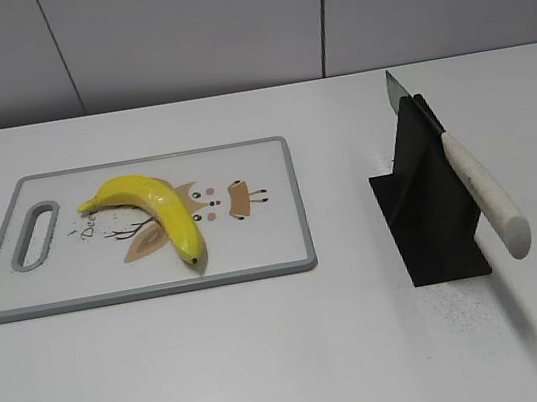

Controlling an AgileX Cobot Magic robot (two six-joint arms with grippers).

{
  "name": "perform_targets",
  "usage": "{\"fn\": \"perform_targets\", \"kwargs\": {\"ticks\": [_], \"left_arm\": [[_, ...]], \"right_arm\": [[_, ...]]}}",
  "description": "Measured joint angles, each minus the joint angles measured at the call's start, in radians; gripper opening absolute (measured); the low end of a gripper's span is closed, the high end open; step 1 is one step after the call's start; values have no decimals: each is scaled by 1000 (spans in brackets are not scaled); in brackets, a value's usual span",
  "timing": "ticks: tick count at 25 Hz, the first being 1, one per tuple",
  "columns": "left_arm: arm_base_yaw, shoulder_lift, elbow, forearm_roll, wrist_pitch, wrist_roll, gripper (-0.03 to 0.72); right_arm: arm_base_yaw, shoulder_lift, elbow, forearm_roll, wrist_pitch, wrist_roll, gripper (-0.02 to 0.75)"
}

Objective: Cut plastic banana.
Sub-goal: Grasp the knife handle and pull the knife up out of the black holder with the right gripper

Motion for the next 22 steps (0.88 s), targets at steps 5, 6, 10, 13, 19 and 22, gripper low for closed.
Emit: {"fn": "perform_targets", "kwargs": {"ticks": [5, 6, 10, 13, 19, 22], "left_arm": [[0, 0, 0, 0, 0, 0, 238], [0, 0, 0, 0, 0, 0, 238], [0, 0, 0, 0, 0, 0, 238], [0, 0, 0, 0, 0, 0, 238], [0, 0, 0, -1, 0, 0, 238], [0, 0, 0, -2, 0, 0, 238]], "right_arm": [[0, 0, 0, 0, 0, 0, 563], [0, 0, 0, 0, 0, 0, 563], [0, 0, 0, 0, 0, 0, 563], [0, 0, 0, 0, 0, 0, 563], [0, 0, 0, 0, 0, 0, 563], [0, 0, 0, 0, 0, 0, 563]]}}
